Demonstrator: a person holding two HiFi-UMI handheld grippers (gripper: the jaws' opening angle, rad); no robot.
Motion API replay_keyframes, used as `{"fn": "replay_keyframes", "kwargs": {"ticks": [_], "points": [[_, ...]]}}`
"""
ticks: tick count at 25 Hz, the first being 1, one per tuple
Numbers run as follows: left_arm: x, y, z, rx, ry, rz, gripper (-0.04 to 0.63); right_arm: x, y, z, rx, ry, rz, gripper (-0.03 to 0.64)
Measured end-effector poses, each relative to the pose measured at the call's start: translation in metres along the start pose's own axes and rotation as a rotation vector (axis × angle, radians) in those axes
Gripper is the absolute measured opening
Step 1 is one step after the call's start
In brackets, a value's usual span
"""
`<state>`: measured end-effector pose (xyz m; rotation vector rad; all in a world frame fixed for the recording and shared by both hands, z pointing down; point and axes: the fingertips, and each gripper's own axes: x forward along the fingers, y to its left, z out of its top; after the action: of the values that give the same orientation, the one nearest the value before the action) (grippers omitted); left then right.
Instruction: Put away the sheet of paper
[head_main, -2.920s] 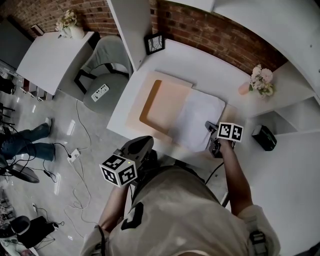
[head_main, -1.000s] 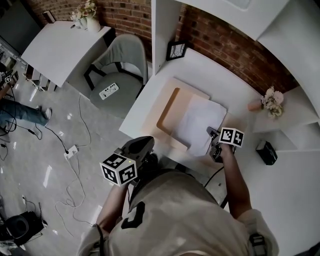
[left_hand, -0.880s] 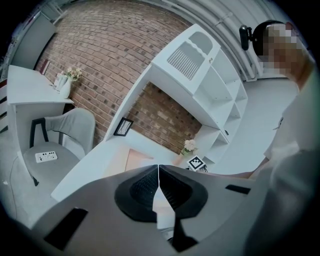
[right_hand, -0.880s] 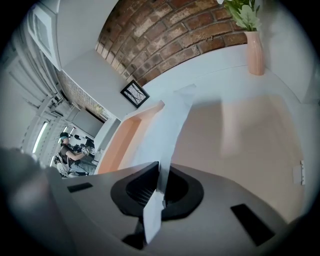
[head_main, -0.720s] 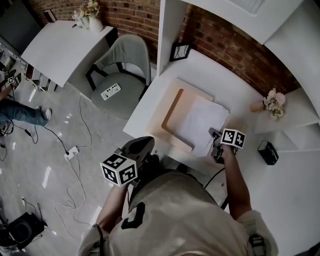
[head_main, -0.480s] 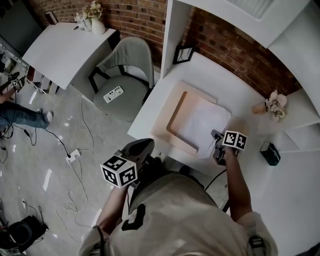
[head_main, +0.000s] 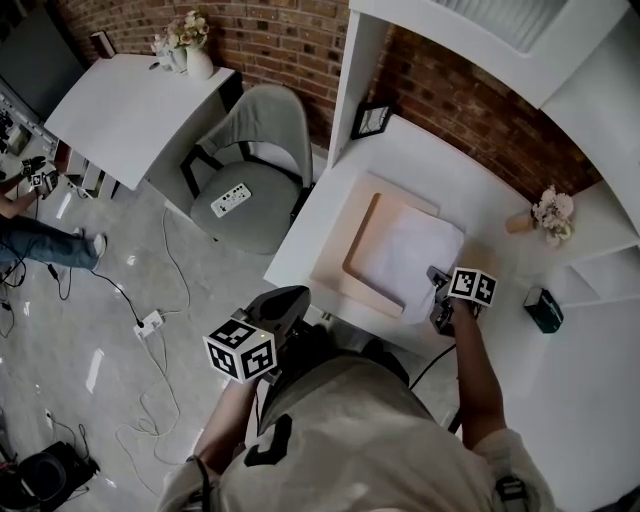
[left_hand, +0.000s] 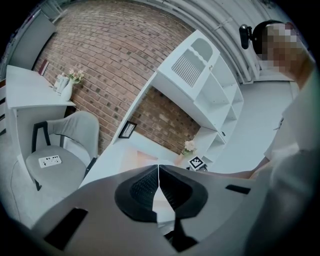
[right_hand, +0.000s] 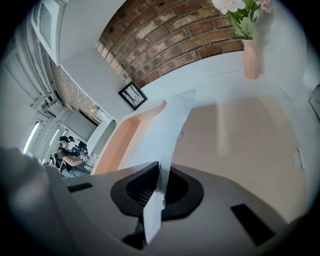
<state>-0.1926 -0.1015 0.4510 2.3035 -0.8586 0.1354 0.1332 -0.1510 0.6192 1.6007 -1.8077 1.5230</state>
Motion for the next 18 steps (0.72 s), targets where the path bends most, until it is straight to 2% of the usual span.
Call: {"fn": "replay_keyframes", "kwargs": {"ticks": [11, 18], "points": [[0.009, 0.002, 0.000, -0.002, 0.024, -0.021, 0.020, 0.000, -0.003, 0.003, 0.053, -0.016, 0.010, 0.028], [0.020, -0.002, 0.003, -0.017, 0.016, 0.020, 0.020, 0.017, -0.003, 0.010, 0.078, 0.011, 0.067, 0.028]]}}
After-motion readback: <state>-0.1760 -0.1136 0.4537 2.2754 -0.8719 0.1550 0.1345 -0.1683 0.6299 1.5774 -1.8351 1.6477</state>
